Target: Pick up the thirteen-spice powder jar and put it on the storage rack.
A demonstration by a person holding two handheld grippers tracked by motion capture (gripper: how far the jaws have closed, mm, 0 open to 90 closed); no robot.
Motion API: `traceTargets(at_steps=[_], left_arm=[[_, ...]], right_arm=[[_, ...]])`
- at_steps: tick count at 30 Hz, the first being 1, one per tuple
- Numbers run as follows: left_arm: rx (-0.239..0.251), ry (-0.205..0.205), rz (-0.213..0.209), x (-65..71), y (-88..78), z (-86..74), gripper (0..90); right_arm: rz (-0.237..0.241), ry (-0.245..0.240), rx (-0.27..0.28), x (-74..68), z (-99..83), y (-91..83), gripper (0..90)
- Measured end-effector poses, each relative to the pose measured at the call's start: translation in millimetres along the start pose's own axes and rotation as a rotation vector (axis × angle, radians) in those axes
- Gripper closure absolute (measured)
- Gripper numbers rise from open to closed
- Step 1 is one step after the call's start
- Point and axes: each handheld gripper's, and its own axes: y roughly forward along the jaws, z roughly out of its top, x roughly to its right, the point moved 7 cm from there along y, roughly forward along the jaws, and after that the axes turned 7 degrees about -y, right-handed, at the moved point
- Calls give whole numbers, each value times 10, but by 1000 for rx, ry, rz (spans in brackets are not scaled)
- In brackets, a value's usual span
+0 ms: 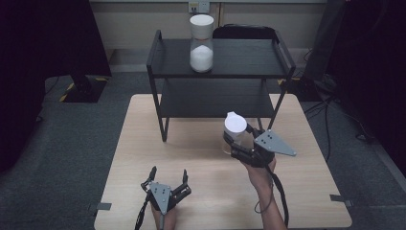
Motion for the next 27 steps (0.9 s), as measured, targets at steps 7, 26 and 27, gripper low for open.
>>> traceTargets(at_steps=[7, 26, 27], left_arm=[[-1, 0, -4, -4, 0, 1, 0], [-2, 0, -12, -11, 3, 1, 0], [-2, 1, -12, -12, 3, 2, 0]], right_arm=[[36, -12, 33, 174, 322, 16, 299], [42, 26, 36, 693, 1474, 396, 299], [30, 28, 35, 719, 1560, 434, 299]])
